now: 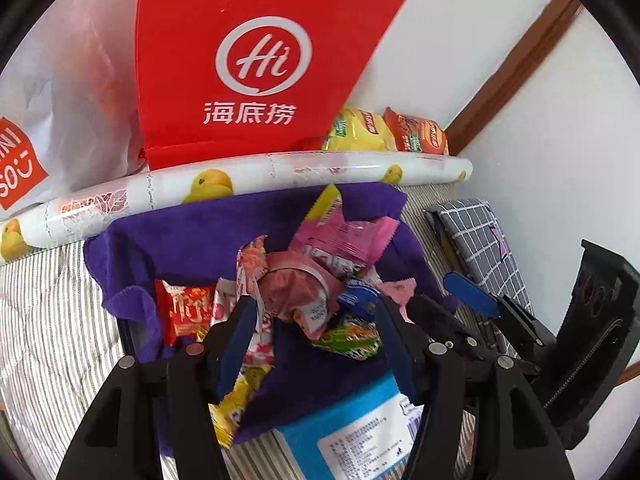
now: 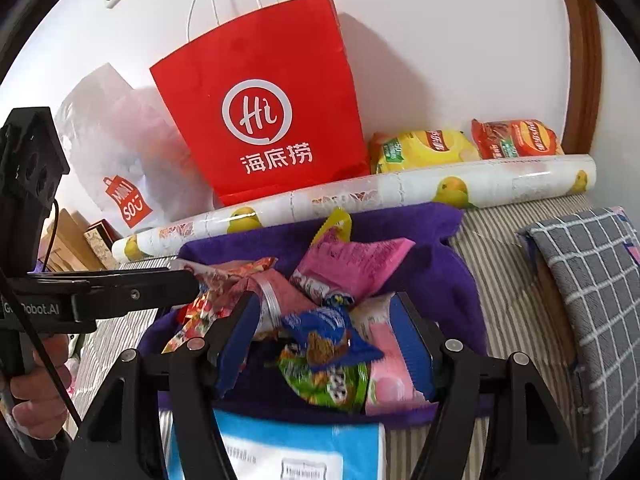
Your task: Organize snacks
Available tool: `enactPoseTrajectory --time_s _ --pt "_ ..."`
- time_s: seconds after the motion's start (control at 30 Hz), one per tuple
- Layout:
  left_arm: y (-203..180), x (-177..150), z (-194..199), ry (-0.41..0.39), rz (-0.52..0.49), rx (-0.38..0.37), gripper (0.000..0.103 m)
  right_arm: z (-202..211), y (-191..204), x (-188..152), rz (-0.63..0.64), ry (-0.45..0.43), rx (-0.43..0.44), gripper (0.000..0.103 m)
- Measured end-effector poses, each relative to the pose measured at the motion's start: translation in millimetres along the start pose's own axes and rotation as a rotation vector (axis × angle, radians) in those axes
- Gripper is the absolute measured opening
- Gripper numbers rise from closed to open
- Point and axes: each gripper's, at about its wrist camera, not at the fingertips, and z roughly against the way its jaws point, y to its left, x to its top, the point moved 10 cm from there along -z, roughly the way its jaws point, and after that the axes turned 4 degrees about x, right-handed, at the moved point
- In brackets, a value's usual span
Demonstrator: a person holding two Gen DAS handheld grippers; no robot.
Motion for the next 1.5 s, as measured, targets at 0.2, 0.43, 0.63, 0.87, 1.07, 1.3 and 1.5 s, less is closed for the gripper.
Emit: enactPoseTrajectory --time_s 0.2,0.43,0.63,0.87,1.07,1.3,1.5 --pt "-14 -26 18 0.0 0.001 0.016 0.061 32 -2 -12 -0.014 0.008 -0.021 0.067" --pt "-22 -55 57 -0.049 0.013 0.036 0.064 68 4 -32 -0.019 0.036 -0.031 0.067" --pt "-34 -81 90 -0.097 0.007 0.065 0.066 101 15 -51 -0.001 0.042 -0.049 0.067" --pt "-44 -113 126 -0.17 0.011 0.127 0.077 151 22 -77 -0.004 0.032 -0.13 0.085" --pt "-58 -142 154 -0.203 -0.004 0.147 0.088 197 27 -100 -0.002 -0.013 -0.172 0.098" --pt "-75 -168 182 -0.259 -0.035 0.217 0.096 237 32 -121 0.038 -0.053 -0.219 0.102" --pt "-89 -186 196 -0.28 -0.054 0.255 0.096 265 30 -137 0.055 -0.067 -0.254 0.103"
